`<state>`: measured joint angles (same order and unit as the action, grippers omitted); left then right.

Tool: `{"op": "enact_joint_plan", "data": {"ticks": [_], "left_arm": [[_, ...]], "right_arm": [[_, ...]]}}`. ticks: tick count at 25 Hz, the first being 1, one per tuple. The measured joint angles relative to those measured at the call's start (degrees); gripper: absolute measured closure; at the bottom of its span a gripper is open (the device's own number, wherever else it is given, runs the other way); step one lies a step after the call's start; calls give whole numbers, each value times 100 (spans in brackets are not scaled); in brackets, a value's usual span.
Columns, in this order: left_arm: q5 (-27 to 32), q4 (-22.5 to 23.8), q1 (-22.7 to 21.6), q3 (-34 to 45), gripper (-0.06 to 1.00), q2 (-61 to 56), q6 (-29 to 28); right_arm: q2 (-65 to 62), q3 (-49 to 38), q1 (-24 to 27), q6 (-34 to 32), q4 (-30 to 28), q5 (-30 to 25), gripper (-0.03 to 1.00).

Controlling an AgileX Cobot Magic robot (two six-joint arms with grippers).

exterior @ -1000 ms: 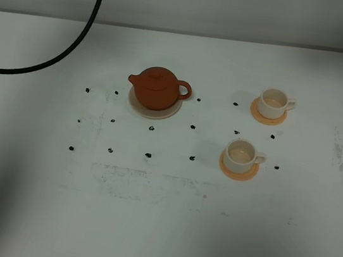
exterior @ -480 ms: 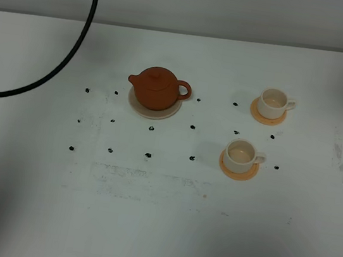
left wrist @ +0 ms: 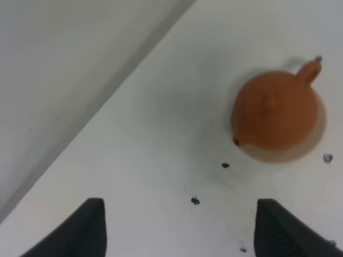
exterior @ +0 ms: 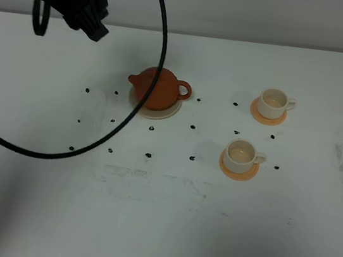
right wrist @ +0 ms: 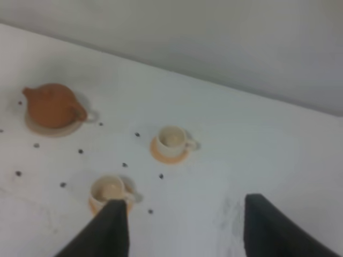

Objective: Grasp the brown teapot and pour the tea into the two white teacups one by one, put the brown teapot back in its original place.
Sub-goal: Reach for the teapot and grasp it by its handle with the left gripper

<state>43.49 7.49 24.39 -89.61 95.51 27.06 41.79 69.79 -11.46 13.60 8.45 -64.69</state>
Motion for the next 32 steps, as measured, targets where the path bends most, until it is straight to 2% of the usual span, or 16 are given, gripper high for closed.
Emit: {"op": "enact_joint_plan", "data": {"ticks": [9,15,23,32], "left_arm": [[-175,1048,472,0,35,586,-70],[-436,1190,478,-19,35,808,-95],[-757,1447,624,-493,35,1326,-78],[-1014,1539,778,-874,35,1810,0]], "right_arm": [[-2042,-1616,0,-348,-181,-78,48],[-3146,-2751,0,-534,-204,106,50],[-3869,-3961,0,-728,-301,378,52],[-4207,-4140,0,-908,-755,348,52]]}}
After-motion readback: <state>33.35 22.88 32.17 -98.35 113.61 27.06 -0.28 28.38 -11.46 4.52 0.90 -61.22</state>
